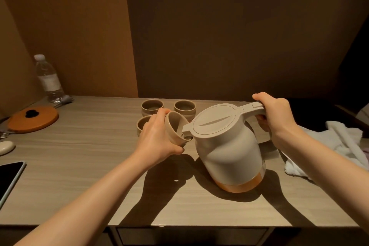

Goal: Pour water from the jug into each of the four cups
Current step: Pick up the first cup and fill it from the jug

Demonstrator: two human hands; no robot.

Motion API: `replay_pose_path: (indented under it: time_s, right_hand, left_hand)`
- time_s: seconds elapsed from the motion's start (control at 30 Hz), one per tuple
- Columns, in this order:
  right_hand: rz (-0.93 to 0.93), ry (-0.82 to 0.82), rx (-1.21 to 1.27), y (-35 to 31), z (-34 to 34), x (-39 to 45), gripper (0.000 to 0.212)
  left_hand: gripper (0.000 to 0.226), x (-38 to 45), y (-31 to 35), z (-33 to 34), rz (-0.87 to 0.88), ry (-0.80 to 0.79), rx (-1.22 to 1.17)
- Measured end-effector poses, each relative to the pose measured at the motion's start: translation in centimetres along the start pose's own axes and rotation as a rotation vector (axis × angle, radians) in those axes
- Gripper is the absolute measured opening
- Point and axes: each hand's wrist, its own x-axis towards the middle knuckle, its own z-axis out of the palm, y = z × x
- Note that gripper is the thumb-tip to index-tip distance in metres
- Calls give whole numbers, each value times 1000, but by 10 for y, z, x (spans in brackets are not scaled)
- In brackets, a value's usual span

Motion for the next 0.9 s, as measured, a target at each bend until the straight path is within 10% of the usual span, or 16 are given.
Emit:
replay_pose_path:
  time_s: [0.9]
  right_hand:
    - [-29,-73,-23,-4,1,0,39]
  left_hand:
    - [100,-3,-9,4,-10,12,-72]
